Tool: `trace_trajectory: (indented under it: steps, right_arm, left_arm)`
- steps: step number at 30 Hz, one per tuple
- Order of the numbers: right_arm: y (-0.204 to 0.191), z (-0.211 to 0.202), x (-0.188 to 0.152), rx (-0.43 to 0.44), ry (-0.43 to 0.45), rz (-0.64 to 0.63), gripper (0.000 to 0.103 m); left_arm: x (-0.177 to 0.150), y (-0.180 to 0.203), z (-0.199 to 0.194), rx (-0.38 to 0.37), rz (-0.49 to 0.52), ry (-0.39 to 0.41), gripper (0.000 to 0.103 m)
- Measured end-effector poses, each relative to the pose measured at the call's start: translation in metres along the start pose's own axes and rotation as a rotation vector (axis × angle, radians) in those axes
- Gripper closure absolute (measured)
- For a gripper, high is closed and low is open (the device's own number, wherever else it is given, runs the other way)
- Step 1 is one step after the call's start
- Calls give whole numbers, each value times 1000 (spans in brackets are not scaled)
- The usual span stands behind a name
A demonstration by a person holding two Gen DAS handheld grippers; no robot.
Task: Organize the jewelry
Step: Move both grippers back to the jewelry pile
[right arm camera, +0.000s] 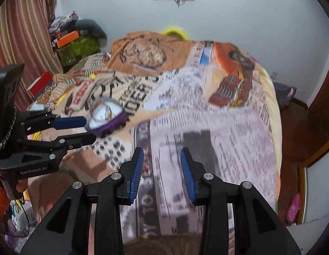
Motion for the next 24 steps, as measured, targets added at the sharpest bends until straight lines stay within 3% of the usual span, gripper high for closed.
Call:
trace_trajectory:
  steps: [7, 13, 24]
  right_arm:
    - [2, 18, -25, 27, -57, -25, 70]
    - [0, 28, -28, 46, -74, -46, 70]
    - [-6, 47, -23, 78, -85, -92, 70]
  left_arm:
    - [-6, 14, 29, -41, 18, -70, 65]
    - [-4, 20, 43, -68, 22, -99, 80]
    - [-3, 16, 54, -94, 8, -106, 89]
Point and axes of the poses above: each gripper's, at about its wrist camera, not at the fingertips, and z roughly the way its jaws point, y to its right, x to its top, the point moved 2 cm from there along z, roughly the way its jaws point, and after that the axes turned 5 degrees about -y, right-handed, at the moved point
